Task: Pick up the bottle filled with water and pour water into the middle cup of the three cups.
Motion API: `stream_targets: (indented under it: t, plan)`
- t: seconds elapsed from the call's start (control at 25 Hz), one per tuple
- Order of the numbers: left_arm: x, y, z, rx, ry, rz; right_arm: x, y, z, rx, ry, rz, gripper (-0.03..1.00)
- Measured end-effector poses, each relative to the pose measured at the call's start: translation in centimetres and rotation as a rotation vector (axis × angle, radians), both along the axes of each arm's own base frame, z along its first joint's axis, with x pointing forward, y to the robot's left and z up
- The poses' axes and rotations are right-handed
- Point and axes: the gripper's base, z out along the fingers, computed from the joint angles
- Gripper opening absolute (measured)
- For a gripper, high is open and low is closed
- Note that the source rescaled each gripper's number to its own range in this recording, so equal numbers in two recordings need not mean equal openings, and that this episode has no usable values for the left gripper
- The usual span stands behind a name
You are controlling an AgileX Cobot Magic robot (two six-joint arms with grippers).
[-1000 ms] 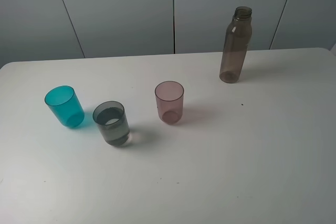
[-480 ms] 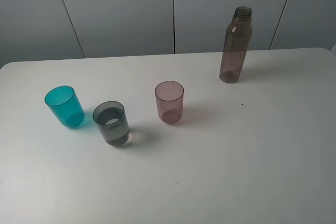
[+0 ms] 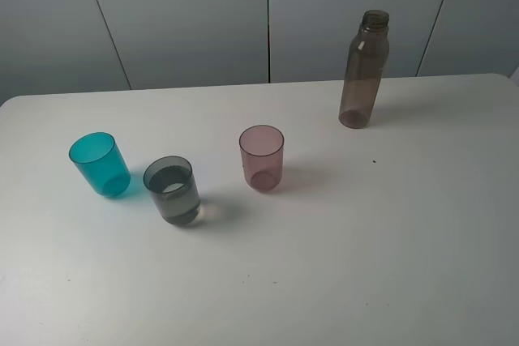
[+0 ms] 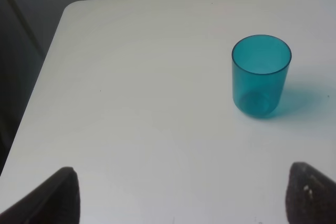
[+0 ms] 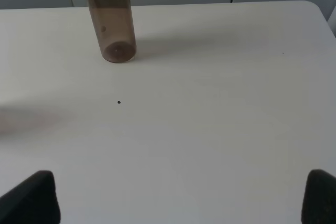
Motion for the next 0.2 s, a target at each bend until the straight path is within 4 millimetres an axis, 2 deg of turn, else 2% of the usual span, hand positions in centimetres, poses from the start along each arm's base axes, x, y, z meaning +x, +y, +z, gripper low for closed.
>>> stream_targets:
  t: [0.2]
  plan:
    - [0.00, 0.00, 0.00, 0.000, 0.000, 0.000, 0.00, 0.00, 0.00, 0.000, 0.000, 0.000, 1.00]
